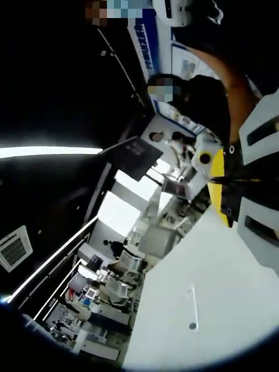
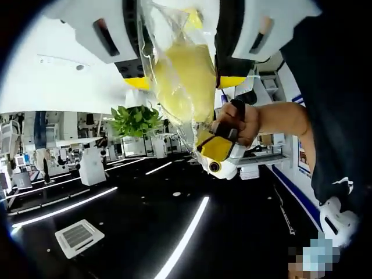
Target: Compare the silicone blocks by pressing each to a similar depth, holding the contact briefly, and releasing to observe deformation and rebound differences across the visible hardness samples.
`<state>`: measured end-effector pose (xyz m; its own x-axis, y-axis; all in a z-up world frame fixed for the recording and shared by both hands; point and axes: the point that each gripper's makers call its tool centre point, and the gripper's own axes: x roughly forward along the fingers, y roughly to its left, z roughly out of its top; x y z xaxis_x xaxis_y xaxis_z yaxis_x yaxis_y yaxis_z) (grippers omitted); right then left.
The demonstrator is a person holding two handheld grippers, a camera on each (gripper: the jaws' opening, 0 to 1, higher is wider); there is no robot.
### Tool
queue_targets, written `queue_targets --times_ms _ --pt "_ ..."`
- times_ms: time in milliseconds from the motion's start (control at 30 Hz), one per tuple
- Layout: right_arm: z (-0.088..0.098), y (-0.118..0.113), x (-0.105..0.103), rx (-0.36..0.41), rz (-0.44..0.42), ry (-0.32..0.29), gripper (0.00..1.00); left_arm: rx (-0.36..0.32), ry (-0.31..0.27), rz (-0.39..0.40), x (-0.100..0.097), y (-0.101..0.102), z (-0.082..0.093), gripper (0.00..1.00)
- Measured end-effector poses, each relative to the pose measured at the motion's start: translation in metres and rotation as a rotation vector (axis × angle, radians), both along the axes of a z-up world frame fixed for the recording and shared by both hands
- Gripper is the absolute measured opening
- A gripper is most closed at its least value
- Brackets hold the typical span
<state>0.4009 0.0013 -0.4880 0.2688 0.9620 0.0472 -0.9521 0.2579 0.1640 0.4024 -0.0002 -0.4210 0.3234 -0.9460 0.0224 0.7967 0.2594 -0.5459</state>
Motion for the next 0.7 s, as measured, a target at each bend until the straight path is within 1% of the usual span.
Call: queue_targets --times_ms 233,367,500,600,667,700 --pt "-0.0035 0.0016 -0.0031 -0.014 0.016 0.02 0.28 -0.003 0.013 0.02 0.0022 0.0041 -0.0048 0.0" --pt "-0.0027 0.0008 -0.0021 -0.022 0.015 0.022 0.27 0.0 0.006 0.031 0.0043 0.0048 -0.0046 0.0" --pt "-0.0033 0.003 -0.0047 -0.036 0.031 0.073 0.2 0.001 0.013 0.043 0.0077 0.0067 -0.0071 0.0" --pt "-0.0037 0.0035 -0.0053 -0.057 0.041 0.089 0.16 -0.01 0.022 0.05 0.0079 0.008 -0.0086 0.0" --pt "-0.0058 0.0031 -0.0061 -0.069 0.045 0.109 0.14 -0.001 0.01 0.054 0.0075 0.0084 -0.0102 0.0" --pt "-0.0076 0.0026 -0.0061 -0.08 0.037 0.139 0.13 0.006 0.002 0.061 0.0079 0.0084 -0.0113 0.0"
